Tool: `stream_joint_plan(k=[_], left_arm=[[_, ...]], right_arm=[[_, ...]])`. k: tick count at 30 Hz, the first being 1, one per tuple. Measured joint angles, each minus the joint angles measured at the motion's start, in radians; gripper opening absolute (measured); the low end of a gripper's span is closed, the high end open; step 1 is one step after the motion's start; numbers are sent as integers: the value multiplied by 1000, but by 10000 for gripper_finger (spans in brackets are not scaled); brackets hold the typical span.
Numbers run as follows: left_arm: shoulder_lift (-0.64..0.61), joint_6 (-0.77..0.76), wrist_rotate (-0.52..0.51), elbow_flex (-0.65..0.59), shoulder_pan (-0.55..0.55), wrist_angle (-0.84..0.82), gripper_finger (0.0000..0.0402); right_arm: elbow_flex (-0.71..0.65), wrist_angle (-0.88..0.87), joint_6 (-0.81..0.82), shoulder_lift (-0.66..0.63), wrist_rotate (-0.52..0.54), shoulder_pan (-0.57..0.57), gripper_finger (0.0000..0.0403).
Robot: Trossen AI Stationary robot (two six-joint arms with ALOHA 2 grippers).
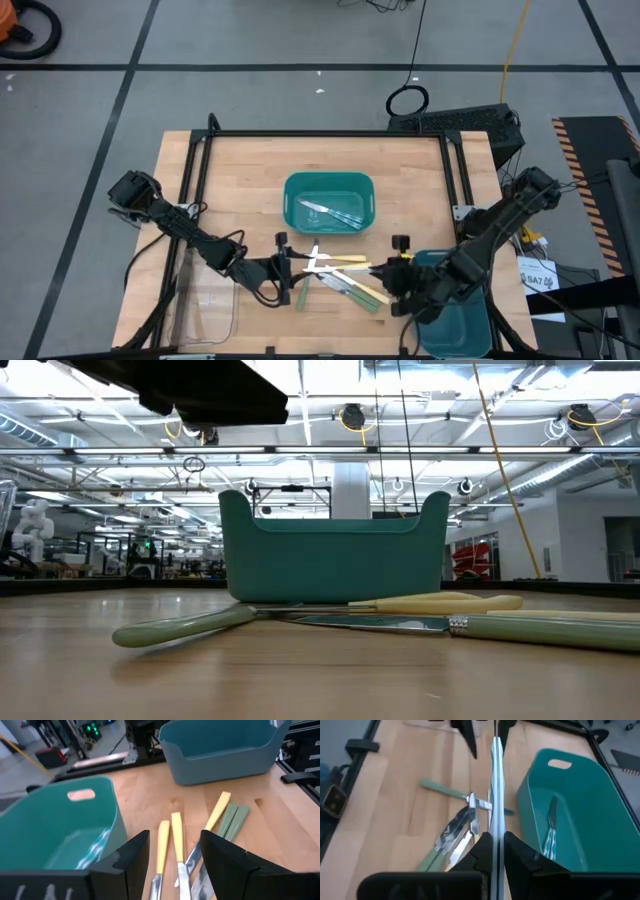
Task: Sort silverware by color (type)
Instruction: Put the blue knife into the green bin
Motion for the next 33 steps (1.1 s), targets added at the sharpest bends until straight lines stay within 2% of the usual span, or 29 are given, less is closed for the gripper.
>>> stream_joint_plan(k=[3, 9, 15, 20, 29, 33], left_arm=[[0, 42, 0, 0, -3, 32, 184], [-1, 63, 0, 0, -7, 41, 184], [-1, 96, 0, 0, -12, 42, 184], [-1, 148, 0, 1, -14, 59, 184], [-1, 195, 0, 2, 16, 64, 184], [-1, 205, 72, 2, 39, 64, 184]], right_arm=[[-63, 69, 1, -8, -2, -25, 20], [-219, 323, 13, -52, -10, -95, 20], [-364, 493, 12, -157, -126, -201, 20], [-438, 534, 6, -238, -249, -307, 20], [-442, 548, -102, -271, -484, -528, 20], [-442, 549, -136, -265, -560, -636, 20]])
